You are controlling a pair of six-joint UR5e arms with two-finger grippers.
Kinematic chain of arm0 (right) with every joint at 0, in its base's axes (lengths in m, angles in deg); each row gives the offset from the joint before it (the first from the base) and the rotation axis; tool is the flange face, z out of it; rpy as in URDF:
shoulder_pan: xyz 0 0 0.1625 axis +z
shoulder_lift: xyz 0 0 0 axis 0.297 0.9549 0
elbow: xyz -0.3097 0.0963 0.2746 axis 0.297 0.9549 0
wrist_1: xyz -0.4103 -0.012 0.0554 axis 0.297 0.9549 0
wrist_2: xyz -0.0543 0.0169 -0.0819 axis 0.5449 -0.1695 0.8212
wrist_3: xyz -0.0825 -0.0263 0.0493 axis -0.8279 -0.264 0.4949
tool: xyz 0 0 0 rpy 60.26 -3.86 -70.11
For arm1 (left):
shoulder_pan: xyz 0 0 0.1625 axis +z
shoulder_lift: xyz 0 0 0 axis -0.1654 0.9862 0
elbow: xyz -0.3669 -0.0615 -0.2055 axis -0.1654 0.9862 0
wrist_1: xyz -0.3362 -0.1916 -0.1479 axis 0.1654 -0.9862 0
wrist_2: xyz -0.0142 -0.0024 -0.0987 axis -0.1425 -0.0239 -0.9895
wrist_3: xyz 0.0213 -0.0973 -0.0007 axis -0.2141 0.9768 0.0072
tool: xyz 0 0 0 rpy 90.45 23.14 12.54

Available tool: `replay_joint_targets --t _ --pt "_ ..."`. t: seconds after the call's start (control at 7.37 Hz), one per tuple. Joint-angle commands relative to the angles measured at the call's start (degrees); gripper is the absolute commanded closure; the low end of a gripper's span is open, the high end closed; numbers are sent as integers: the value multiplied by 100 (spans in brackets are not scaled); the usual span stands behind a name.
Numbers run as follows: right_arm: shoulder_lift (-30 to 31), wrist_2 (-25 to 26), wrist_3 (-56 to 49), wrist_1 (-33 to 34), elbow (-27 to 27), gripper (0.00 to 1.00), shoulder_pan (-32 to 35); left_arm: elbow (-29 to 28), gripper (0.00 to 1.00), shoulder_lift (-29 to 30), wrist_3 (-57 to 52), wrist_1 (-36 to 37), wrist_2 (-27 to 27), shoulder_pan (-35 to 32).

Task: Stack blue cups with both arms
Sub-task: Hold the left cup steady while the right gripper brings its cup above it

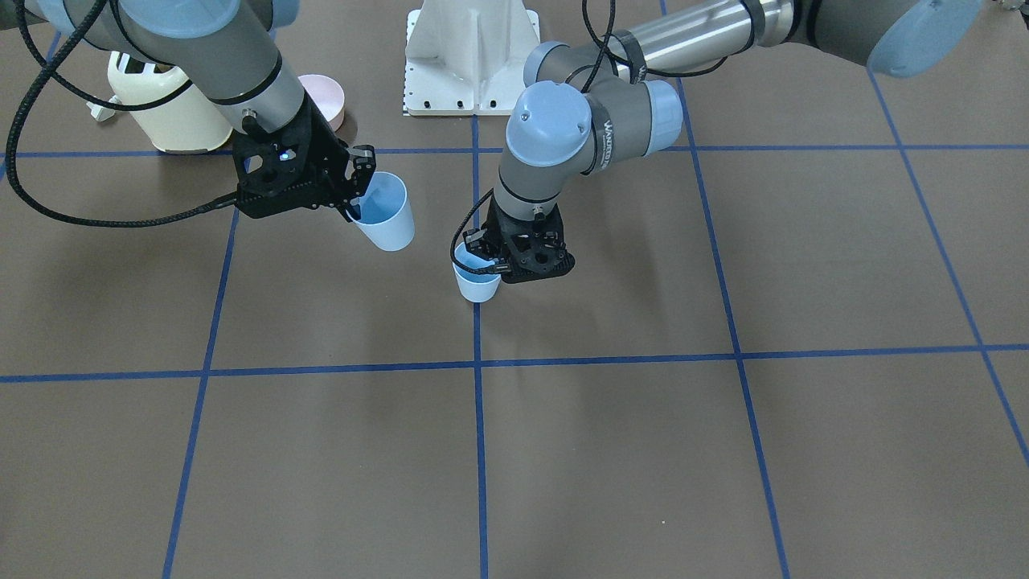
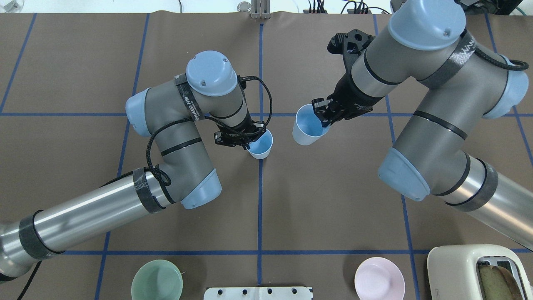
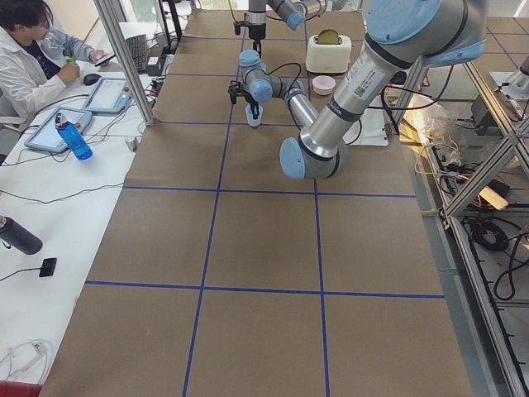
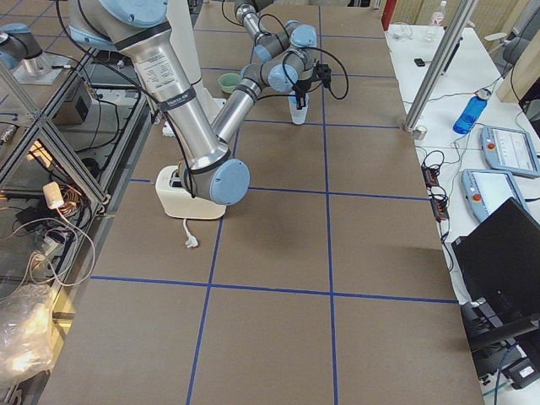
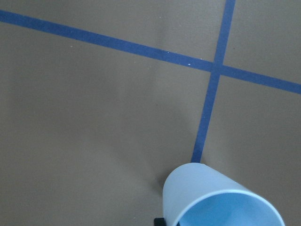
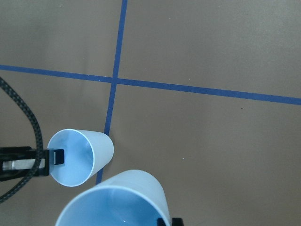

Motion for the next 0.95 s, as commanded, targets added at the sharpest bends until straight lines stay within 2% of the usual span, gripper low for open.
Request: replay_joint_targets --t 0.0,0.14,0.27,0.54,0.81 --pt "-51 -2 0 0 1 93 -4 -3 79 -3 -8 -19 28 0" --pt "-60 -2 0 0 1 93 -4 -3 55 -12 -17 -132 28 0" --pt "-86 -2 0 0 10 93 -4 -11 47 -12 -26 -176 28 0" --pt "-139 -2 0 -9 19 93 -4 41 42 -12 -52 -177 28 -8" --pt "-227 16 0 -17 106 93 -39 182 43 -56 -271 -142 -51 -201"
